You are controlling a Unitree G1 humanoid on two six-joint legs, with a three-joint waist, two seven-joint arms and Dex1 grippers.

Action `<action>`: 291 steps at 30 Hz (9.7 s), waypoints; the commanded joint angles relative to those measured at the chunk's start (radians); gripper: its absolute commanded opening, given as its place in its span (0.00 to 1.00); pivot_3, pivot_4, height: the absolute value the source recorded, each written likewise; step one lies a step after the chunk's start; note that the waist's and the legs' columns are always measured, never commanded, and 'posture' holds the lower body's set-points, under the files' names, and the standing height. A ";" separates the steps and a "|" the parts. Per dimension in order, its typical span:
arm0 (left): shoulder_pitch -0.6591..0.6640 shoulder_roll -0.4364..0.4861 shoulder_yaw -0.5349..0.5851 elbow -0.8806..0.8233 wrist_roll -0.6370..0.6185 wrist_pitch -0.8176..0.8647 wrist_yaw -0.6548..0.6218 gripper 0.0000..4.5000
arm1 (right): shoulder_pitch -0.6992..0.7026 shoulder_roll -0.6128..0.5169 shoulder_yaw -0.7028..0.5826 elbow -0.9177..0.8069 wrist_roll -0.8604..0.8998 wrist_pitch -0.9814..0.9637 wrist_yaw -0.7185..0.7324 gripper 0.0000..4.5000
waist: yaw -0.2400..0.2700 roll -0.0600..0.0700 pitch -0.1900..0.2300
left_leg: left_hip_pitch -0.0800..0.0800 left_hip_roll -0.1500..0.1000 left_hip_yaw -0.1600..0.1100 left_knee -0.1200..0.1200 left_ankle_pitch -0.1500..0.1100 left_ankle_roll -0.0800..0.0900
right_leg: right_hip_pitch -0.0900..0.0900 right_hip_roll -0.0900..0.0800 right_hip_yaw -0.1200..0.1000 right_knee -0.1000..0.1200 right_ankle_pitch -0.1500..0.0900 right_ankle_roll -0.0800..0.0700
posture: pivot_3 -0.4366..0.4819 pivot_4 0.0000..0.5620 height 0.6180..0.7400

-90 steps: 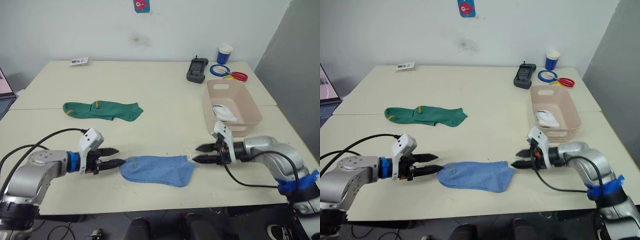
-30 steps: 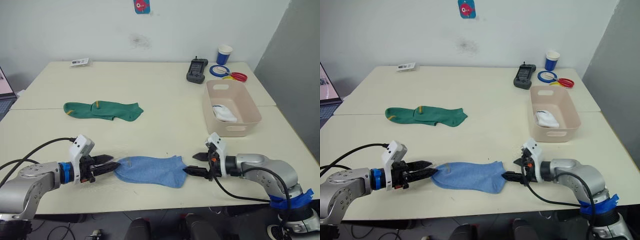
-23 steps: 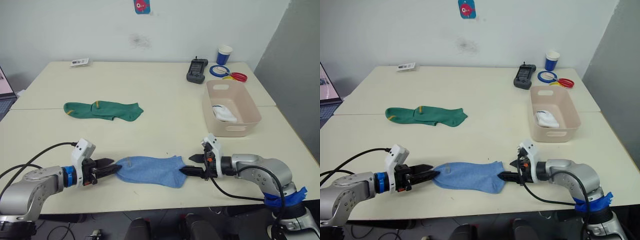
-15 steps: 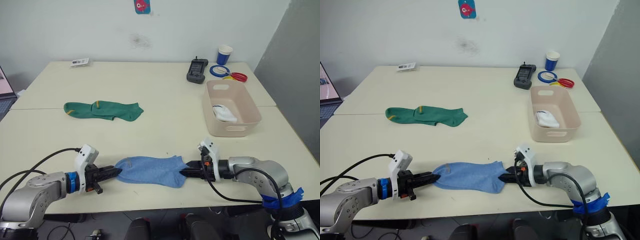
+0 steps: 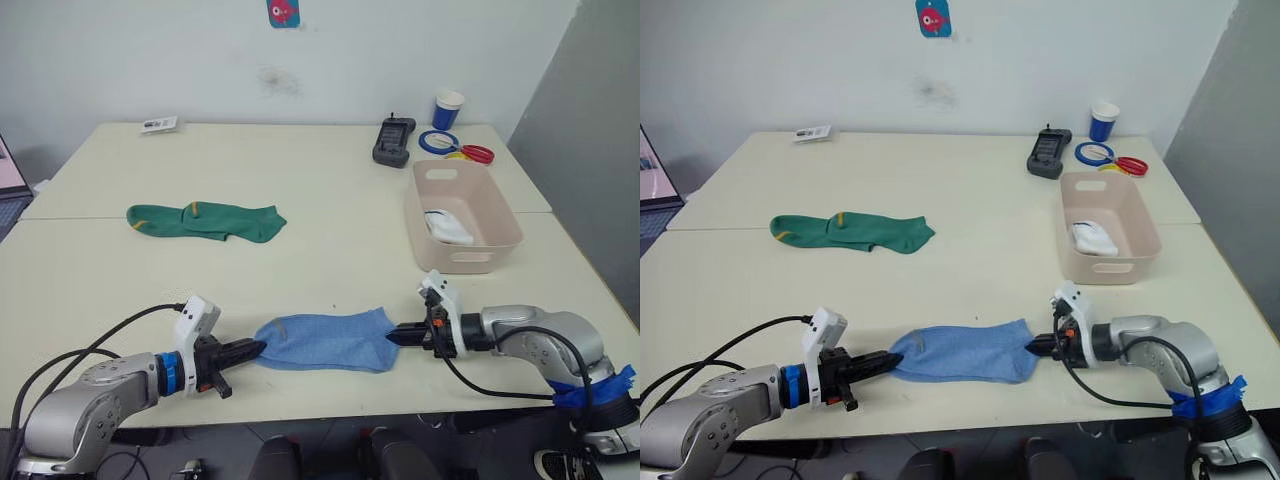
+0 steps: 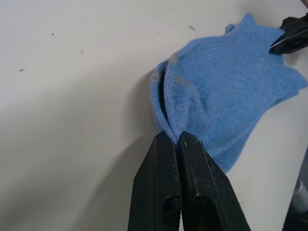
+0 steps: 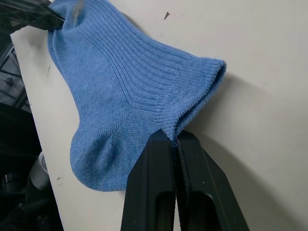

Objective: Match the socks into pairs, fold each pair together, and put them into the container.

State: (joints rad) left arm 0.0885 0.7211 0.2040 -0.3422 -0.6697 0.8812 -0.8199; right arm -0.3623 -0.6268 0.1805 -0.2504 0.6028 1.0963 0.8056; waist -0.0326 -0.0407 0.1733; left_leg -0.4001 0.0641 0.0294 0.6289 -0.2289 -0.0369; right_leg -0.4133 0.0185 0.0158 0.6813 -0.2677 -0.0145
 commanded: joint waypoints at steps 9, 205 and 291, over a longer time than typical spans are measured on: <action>-0.001 0.082 0.105 0.039 -0.052 -0.003 -0.069 0.44 | -0.010 -0.041 -0.057 -0.041 -0.034 -0.141 0.034 0.60 | 0.001 0.000 0.000 | 0.000 0.000 0.000 0.000 0.000 0.000 | 0.000 0.000 0.000 0.000 0.000 0.000 | 0.48 0.27 1.00; -0.138 0.101 -0.346 0.128 0.394 -0.479 -0.211 0.00 | -0.159 0.283 0.011 -0.020 -0.086 0.225 0.055 0.54 | 0.004 0.005 -0.005 | 0.003 0.000 0.000 -0.001 0.000 0.000 | 0.003 -0.001 -0.001 0.000 -0.001 -0.001 | 0.48 0.27 1.00; -0.764 -0.335 -0.297 0.047 0.133 -0.242 0.164 1.00 | -0.693 -0.204 0.198 0.850 -0.997 -1.245 0.144 0.76 | 0.002 0.005 0.003 | -0.002 -0.002 0.005 0.000 0.002 -0.004 | -0.004 0.000 0.006 0.000 0.000 0.001 | 0.48 0.27 1.00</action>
State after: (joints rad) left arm -0.6674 0.3880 -0.1040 -0.2644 -0.5385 0.6582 -0.6493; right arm -1.0081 -0.7997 0.4159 0.6331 -0.4029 -0.1455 0.9193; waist -0.0303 -0.0355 0.1764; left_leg -0.4025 0.0623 0.0340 0.6287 -0.2265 -0.0412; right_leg -0.4170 0.0188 0.0222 0.6808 -0.2678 -0.0132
